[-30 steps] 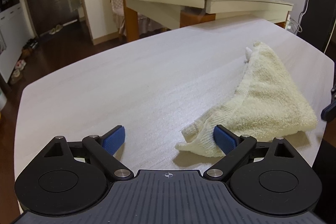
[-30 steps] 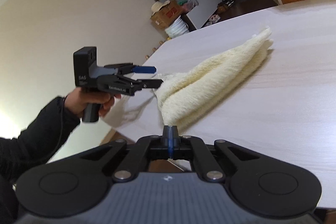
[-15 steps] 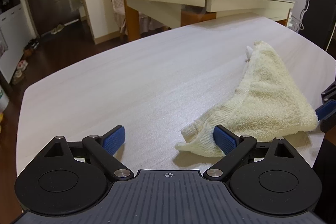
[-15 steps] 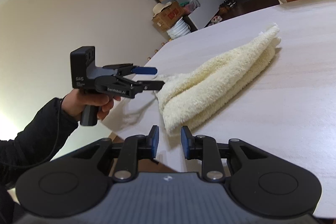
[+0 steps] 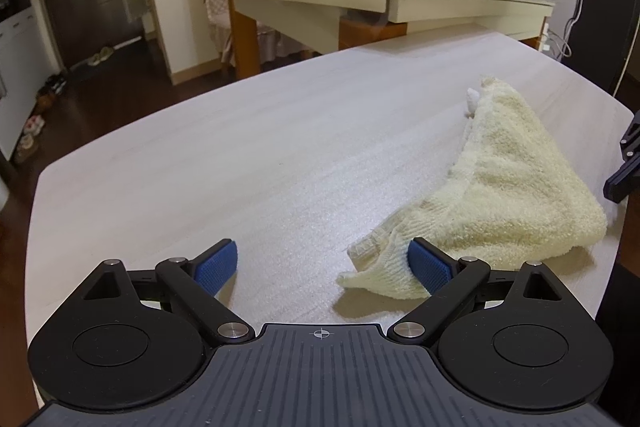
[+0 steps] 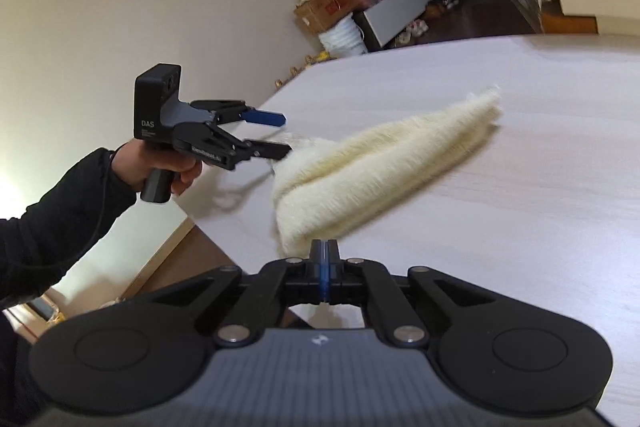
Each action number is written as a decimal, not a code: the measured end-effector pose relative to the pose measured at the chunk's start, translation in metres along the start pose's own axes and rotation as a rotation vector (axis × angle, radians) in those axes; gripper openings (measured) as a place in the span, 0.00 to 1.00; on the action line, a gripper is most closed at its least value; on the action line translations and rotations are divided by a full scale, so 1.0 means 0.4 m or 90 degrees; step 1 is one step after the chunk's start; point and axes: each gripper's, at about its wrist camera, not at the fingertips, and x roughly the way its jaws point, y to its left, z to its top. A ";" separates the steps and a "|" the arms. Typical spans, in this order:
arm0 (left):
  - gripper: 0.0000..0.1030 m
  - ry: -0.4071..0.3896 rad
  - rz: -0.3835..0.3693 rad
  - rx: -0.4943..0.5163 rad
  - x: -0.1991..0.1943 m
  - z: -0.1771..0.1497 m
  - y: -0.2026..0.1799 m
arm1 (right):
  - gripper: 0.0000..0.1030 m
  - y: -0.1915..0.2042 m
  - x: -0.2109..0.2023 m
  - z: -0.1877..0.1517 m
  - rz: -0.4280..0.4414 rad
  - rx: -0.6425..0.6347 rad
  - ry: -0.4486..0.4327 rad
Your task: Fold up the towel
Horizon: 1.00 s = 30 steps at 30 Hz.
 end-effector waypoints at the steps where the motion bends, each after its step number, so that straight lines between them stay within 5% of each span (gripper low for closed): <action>1: 0.93 0.000 0.001 -0.001 0.000 0.000 -0.001 | 0.05 0.004 0.000 -0.002 0.013 0.001 -0.005; 5: 0.93 0.001 0.009 0.004 -0.001 0.003 -0.009 | 0.24 0.028 0.029 -0.006 0.032 0.002 -0.020; 11: 0.91 -0.064 -0.035 0.014 -0.056 0.018 -0.047 | 0.30 0.044 0.097 -0.013 0.036 0.025 -0.038; 13: 0.91 -0.066 -0.050 0.033 -0.059 0.022 -0.070 | 0.27 0.041 0.109 -0.016 0.041 0.043 -0.050; 15: 0.91 -0.060 -0.065 0.054 -0.047 0.020 -0.095 | 0.07 0.037 0.113 -0.018 0.042 0.055 -0.053; 17: 0.91 -0.056 -0.074 0.075 -0.035 0.014 -0.116 | 0.07 0.028 0.108 -0.022 0.048 0.073 -0.065; 20: 0.87 -0.034 -0.029 0.120 -0.010 0.005 -0.141 | 0.05 0.035 0.096 -0.021 0.051 0.063 -0.055; 30: 0.91 -0.041 0.002 0.138 0.006 -0.002 -0.123 | 0.04 0.037 0.024 0.018 0.012 -0.050 0.014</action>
